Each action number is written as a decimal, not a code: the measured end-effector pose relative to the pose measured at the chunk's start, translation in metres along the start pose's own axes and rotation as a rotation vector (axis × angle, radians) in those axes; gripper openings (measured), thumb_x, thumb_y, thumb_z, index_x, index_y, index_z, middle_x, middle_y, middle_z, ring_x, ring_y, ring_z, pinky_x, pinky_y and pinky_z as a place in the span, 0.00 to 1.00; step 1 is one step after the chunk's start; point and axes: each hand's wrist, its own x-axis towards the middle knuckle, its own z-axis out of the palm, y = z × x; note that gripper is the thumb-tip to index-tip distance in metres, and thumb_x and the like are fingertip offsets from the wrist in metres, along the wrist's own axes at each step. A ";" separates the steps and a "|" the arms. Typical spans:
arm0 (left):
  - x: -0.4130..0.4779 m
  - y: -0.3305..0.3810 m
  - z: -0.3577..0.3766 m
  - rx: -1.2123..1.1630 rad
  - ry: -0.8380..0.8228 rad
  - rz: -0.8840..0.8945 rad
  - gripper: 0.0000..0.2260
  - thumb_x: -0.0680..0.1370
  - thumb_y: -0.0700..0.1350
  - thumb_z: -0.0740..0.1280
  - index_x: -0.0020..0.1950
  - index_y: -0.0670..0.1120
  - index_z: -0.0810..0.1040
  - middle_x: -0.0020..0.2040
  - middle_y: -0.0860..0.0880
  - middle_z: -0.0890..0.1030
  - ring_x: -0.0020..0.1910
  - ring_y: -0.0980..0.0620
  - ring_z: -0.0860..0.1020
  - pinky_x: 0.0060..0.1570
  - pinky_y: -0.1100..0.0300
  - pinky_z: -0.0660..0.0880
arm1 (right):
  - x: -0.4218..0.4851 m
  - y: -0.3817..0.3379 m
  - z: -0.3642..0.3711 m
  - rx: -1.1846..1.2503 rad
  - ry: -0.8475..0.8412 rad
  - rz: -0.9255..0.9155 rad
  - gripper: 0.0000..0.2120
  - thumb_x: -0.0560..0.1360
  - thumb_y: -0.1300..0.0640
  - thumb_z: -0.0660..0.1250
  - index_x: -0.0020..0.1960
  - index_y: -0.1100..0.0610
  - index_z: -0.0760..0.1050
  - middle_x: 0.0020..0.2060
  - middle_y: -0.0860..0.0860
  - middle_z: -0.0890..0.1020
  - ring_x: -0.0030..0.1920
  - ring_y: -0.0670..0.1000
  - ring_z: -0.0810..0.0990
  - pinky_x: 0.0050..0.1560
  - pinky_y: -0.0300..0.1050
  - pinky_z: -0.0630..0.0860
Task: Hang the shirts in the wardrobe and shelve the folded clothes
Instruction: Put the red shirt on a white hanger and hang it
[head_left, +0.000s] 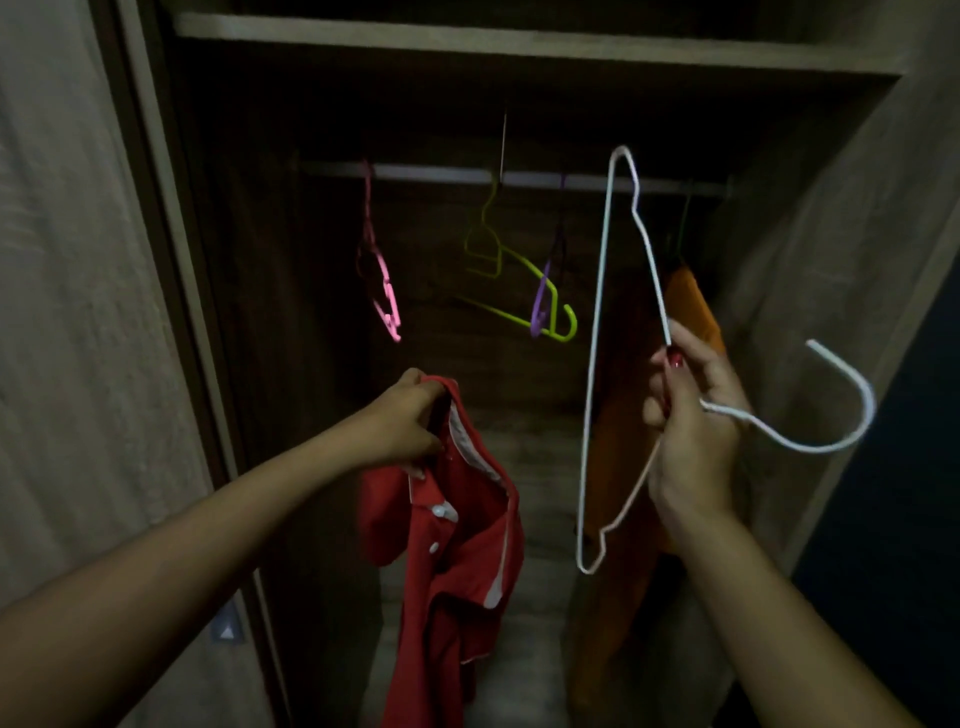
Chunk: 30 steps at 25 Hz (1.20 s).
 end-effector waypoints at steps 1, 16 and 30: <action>0.001 0.000 0.001 0.015 -0.025 -0.003 0.24 0.72 0.33 0.68 0.67 0.41 0.68 0.58 0.48 0.64 0.48 0.55 0.71 0.31 0.69 0.74 | -0.003 -0.015 0.010 0.137 -0.009 0.020 0.14 0.78 0.65 0.59 0.56 0.52 0.77 0.39 0.48 0.77 0.31 0.41 0.70 0.25 0.31 0.64; -0.038 -0.034 -0.042 -0.544 -0.157 -0.026 0.22 0.70 0.28 0.62 0.59 0.47 0.79 0.48 0.44 0.83 0.41 0.51 0.81 0.33 0.62 0.77 | -0.026 0.035 -0.010 -0.294 -0.796 0.273 0.10 0.71 0.58 0.68 0.49 0.51 0.84 0.45 0.49 0.87 0.50 0.45 0.83 0.49 0.34 0.76; -0.028 -0.007 -0.003 0.122 -0.143 0.196 0.26 0.67 0.35 0.66 0.63 0.54 0.77 0.50 0.46 0.84 0.45 0.49 0.83 0.47 0.53 0.80 | -0.028 0.038 0.028 -0.796 -1.106 -0.017 0.06 0.69 0.67 0.69 0.43 0.61 0.84 0.36 0.54 0.85 0.33 0.45 0.80 0.37 0.37 0.75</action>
